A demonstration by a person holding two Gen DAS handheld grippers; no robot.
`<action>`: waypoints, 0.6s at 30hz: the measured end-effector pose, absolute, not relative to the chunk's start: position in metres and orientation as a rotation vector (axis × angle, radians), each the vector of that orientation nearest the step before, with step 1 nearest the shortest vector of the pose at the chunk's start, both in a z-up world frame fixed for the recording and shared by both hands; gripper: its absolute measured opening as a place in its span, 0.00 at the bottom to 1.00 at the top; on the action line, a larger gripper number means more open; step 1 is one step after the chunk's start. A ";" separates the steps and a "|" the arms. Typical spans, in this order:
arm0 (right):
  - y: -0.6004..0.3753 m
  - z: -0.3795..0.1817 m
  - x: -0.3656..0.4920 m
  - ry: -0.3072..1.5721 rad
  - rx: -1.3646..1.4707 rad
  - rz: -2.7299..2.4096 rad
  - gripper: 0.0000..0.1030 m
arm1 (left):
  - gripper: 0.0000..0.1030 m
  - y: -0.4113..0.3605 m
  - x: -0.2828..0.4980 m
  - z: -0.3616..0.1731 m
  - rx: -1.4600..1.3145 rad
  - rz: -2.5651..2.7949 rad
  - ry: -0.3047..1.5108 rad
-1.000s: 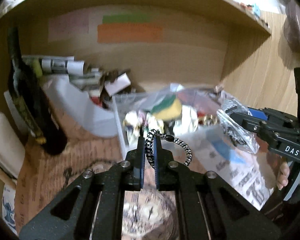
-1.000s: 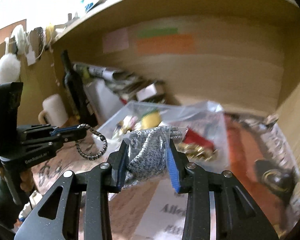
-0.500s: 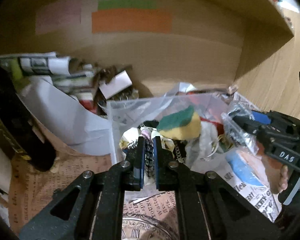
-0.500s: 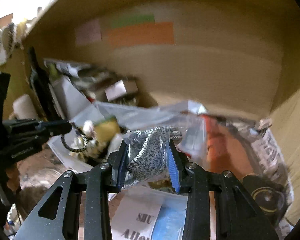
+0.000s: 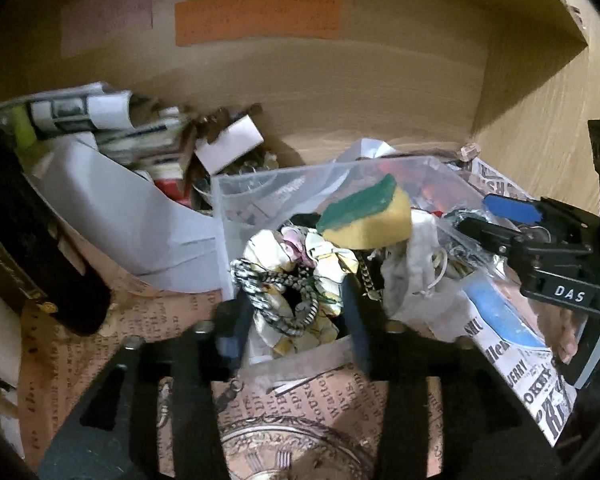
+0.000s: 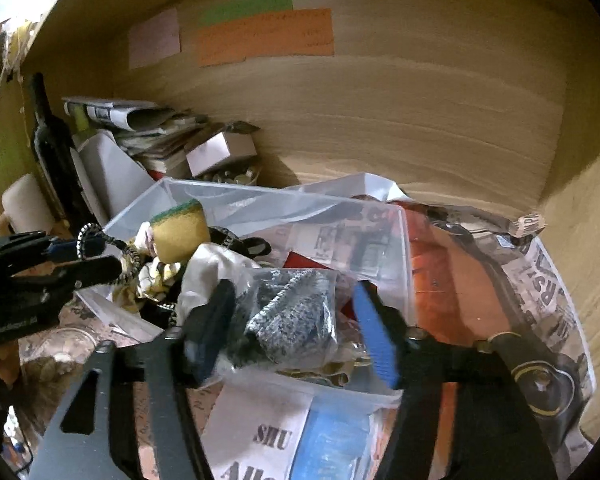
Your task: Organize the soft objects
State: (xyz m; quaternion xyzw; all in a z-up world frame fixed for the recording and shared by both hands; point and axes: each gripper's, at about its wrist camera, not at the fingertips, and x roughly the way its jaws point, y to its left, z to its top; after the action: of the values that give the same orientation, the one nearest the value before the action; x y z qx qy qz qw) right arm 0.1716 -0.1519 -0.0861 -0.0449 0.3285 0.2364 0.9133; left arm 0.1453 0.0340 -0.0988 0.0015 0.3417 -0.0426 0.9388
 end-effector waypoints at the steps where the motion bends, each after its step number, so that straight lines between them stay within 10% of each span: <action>1: -0.152 -0.085 0.171 0.674 -0.090 0.488 0.64 | 0.48 0.034 0.142 -0.096 0.005 -0.088 0.691; 18: -0.174 0.007 0.104 0.392 -0.024 0.516 0.80 | 0.59 0.035 0.077 -0.014 -0.060 -0.019 0.384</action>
State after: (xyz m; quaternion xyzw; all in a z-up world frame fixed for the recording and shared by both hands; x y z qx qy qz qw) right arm 0.1045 -0.1736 0.0070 -0.0117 0.1924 0.2537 0.9479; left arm 0.0772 0.0349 -0.0135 -0.0300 0.1908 -0.0094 0.9811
